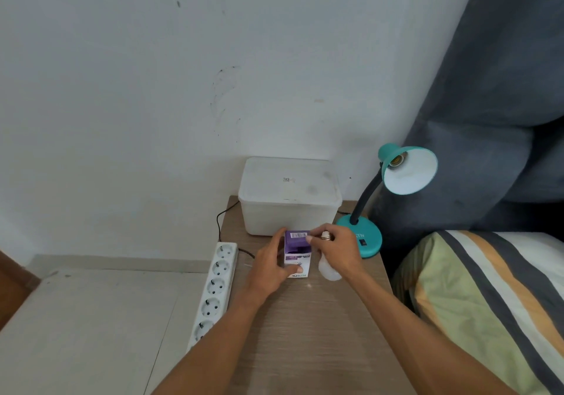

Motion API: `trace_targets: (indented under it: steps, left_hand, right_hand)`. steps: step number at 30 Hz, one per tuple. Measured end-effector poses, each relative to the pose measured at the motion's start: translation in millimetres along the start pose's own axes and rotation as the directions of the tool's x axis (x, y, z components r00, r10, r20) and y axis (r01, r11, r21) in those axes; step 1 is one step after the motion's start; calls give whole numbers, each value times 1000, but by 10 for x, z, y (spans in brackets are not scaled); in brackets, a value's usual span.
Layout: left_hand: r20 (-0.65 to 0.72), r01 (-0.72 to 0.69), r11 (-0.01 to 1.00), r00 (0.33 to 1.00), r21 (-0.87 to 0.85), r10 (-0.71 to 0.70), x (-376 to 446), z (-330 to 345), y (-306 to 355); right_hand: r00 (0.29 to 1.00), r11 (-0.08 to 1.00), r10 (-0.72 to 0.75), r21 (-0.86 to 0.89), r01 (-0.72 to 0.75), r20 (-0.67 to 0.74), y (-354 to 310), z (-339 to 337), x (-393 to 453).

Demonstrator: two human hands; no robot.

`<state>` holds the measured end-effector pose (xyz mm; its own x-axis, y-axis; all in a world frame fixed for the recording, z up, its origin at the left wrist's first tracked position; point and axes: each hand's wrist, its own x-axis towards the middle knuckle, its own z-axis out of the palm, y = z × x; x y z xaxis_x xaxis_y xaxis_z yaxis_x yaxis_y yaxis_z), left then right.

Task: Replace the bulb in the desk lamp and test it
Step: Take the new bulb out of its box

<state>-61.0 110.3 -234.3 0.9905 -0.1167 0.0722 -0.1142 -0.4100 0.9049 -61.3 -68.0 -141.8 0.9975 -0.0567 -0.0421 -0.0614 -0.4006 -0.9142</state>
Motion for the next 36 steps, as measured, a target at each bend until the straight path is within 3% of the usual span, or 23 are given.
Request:
trace_targets:
  steps: [14,24,28,31,36]
  left_hand:
    - [13,0,1000,1000,24,0,-4,15,46]
    - [0,-10,999,1000,52,11,-32,47,17]
    - [-27,8,998,1000,57,-7,-59,93,2]
    - [-85,9,999,996,46,-5,-26,123,-14]
    - [-150,56,998,987,-3,-56,80,137,21]
  right_hand:
    - [997,976,-80,-203,75,-17,245,127,-142]
    - [966,963,259,76,-258,1,92,158,-66]
    - [943,950,313,37,-311,-111,122,133,-46]
    - [931,939,343,57,-339,-121,158,72,-22]
    - [981,982,182,-37,-185,-73,133,-45,6]
